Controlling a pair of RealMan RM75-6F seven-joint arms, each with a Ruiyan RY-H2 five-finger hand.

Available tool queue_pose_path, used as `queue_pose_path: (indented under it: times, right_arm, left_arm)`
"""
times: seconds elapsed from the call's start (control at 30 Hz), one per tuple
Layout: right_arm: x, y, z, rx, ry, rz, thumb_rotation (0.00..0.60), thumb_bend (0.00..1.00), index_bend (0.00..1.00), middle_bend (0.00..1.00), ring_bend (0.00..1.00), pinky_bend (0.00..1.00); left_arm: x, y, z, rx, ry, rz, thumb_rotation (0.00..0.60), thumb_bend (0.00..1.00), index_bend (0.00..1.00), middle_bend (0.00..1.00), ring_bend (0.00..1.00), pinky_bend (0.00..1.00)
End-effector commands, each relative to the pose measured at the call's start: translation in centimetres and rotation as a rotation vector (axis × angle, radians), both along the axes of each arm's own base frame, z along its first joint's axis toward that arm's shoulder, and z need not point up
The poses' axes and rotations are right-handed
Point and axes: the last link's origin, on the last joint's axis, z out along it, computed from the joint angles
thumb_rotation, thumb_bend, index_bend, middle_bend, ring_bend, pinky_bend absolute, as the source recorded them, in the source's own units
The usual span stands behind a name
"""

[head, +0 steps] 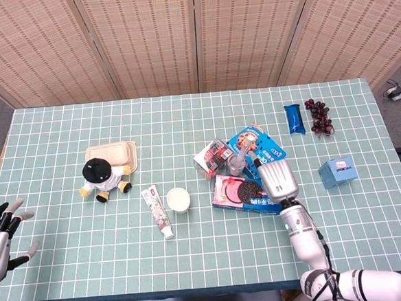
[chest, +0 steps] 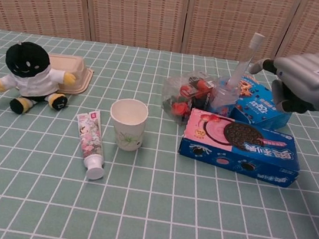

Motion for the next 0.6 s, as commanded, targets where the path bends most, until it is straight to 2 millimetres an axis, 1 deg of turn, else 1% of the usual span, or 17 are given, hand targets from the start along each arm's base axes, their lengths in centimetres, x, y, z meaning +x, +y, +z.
queue_pose_path:
  times: [0.03, 0.33, 0.6]
  right_arm:
    - [0.0, -0.2, -0.2, -0.005, 0.009, -0.001, 0.600, 0.84, 0.16, 1.00, 1.00, 1.00]
    - [0.2, -0.8, -0.7, -0.013, 0.024, -0.005, 0.600, 0.84, 0.16, 1.00, 1.00, 1.00]
    - [1.2, -0.9, -1.0, -0.016, 0.012, 0.021, 0.600, 0.84, 0.16, 1.00, 1.00, 1.00]
  left_arm:
    - [0.0, 0.0, 0.0, 0.001, -0.001, 0.000, 0.600, 0.27, 0.36, 0.14, 0.08, 0.30]
    - [0.0, -0.1, 0.1, 0.003, -0.004, -0.002, 0.600, 0.27, 0.36, 0.14, 0.08, 0.30]
    - [0.0, -0.1, 0.2, 0.008, -0.002, 0.003, 0.600, 0.27, 0.36, 0.14, 0.08, 0.30]
